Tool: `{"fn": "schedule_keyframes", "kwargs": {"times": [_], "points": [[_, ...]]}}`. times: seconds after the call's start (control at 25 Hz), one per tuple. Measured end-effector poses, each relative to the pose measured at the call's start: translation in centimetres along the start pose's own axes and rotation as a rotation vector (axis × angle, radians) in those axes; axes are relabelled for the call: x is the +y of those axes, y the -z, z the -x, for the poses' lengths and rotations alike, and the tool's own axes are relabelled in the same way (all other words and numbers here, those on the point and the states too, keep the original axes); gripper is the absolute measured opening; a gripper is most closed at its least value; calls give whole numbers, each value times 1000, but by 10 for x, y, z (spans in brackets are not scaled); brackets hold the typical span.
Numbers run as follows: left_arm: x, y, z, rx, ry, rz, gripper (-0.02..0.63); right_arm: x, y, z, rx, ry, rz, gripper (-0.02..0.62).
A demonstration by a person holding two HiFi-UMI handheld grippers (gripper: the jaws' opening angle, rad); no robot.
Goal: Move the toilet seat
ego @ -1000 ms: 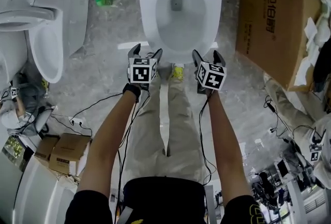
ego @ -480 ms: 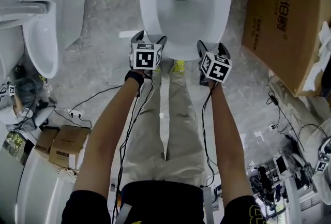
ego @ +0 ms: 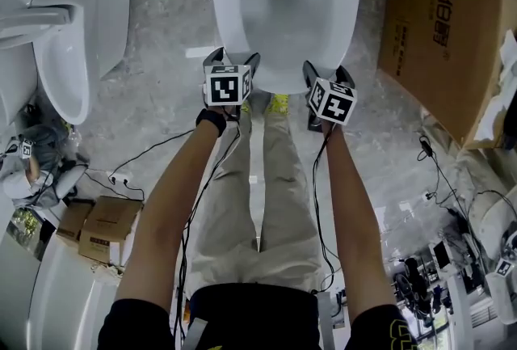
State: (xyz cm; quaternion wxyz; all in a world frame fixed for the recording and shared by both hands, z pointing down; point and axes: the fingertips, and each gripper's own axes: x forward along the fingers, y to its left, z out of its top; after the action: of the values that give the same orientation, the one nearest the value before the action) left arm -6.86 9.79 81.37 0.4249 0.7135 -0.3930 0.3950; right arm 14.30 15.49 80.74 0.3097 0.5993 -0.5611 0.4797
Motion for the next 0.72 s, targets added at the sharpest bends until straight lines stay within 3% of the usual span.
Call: {"fn": "schedule_keyframes", "kwargs": {"times": [0.72], "points": [[0, -3, 0, 5, -62, -12, 387, -1, -1, 2, 38, 53, -7, 381]]}}
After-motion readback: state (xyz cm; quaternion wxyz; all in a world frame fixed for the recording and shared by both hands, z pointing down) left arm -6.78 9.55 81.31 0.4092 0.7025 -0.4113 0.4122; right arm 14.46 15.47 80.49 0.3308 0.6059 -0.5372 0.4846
